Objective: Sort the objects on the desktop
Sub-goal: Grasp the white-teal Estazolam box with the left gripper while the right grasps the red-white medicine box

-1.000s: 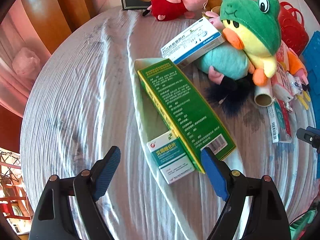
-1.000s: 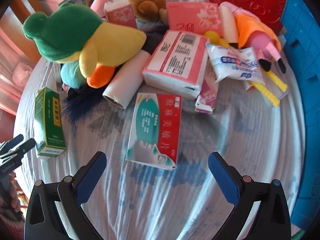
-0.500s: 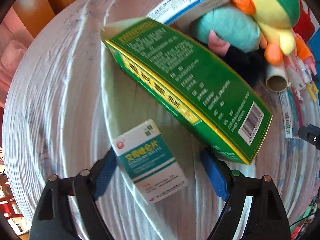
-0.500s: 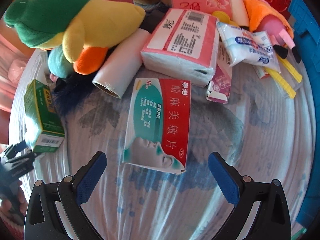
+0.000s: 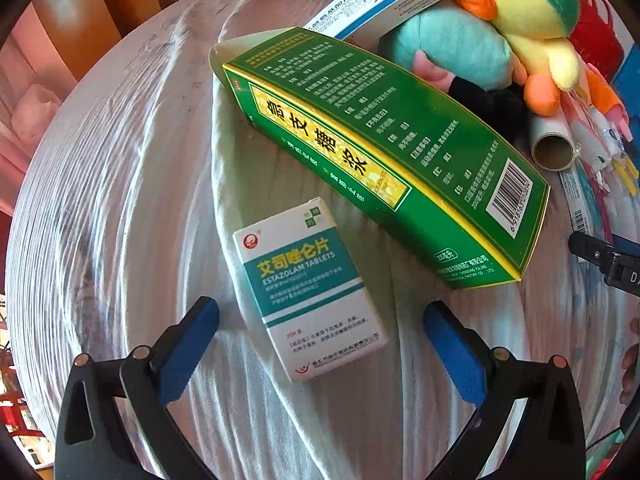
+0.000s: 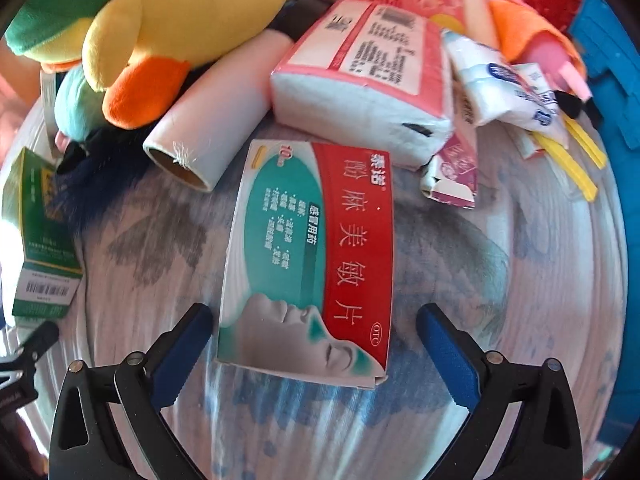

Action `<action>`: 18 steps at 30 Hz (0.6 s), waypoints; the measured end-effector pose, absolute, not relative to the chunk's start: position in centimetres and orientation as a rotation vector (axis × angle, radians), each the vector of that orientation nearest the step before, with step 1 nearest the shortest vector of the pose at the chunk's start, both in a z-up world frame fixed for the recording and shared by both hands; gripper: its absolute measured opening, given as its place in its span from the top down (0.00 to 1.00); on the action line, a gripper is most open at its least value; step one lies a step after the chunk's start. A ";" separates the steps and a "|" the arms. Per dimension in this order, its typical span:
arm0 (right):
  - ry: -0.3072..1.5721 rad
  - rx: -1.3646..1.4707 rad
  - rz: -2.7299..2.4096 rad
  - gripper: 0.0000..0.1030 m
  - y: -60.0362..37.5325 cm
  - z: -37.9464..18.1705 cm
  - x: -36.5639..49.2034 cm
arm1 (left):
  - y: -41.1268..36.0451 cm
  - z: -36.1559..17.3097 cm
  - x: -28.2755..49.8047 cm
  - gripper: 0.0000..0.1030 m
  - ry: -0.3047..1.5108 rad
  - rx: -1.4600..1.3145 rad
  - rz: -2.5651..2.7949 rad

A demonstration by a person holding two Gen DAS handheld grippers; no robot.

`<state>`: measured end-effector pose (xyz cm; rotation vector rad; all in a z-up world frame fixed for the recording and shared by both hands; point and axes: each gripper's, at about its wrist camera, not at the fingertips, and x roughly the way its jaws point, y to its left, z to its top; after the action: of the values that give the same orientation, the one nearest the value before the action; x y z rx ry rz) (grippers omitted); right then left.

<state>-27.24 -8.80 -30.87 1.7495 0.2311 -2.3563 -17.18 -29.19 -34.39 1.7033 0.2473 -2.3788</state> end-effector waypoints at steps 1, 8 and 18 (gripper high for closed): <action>0.226 1.731 -2.374 0.00 -8.7 -30.8 -27.1 | -29.2 -34.3 -17.2 0.00 0.249 1.712 -2.373; 0.248 1.781 -2.280 0.00 -8.5 -30.3 -28.3 | -29.4 -33.5 -16.9 0.14 0.341 1.714 -2.274; 0.109 1.793 -2.280 0.29 -8.0 -27.6 -30.8 | -28.3 -32.0 -15.8 0.60 0.383 1.688 -2.255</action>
<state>-30.80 -7.98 -27.65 1.7929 0.1093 -2.2803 -15.82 -28.25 -31.97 1.6883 0.3831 -2.2552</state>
